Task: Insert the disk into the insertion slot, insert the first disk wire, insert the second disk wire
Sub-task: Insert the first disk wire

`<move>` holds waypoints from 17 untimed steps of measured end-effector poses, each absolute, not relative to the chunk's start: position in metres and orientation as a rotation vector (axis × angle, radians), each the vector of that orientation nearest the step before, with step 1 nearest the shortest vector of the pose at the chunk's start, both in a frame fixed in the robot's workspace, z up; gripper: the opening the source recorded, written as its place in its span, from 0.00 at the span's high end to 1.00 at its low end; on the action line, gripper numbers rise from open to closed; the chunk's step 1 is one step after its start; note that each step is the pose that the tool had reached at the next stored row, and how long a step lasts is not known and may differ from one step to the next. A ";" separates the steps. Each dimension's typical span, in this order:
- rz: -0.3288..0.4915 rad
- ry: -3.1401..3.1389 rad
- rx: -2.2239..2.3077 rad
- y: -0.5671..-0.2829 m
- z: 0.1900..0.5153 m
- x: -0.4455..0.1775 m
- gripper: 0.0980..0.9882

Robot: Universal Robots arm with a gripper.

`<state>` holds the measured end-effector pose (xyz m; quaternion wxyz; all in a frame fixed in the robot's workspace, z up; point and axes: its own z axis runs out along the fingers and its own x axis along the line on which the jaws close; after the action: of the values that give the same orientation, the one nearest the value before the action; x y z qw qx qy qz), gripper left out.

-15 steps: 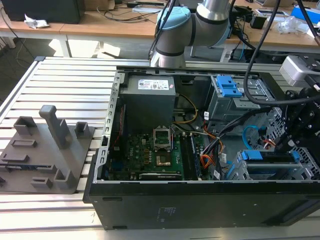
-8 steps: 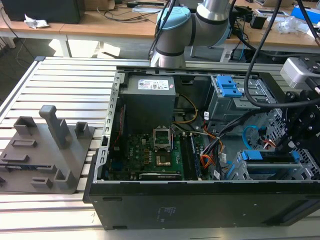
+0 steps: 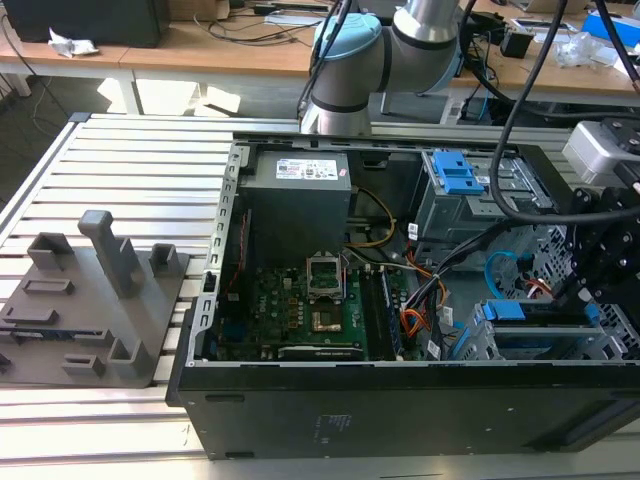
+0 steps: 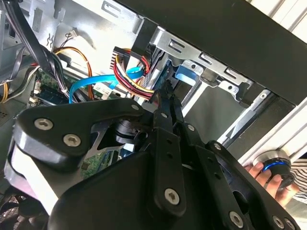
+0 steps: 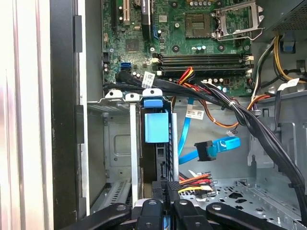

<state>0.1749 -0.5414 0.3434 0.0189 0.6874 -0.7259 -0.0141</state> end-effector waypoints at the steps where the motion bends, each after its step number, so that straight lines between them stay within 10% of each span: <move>1: -0.044 -2.253 2.134 -0.541 0.343 0.175 0.93; 17: -0.045 -2.252 2.136 -0.538 0.342 0.178 0.92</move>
<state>0.1779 -0.5381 0.3421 0.0186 0.6879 -0.7254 -0.0144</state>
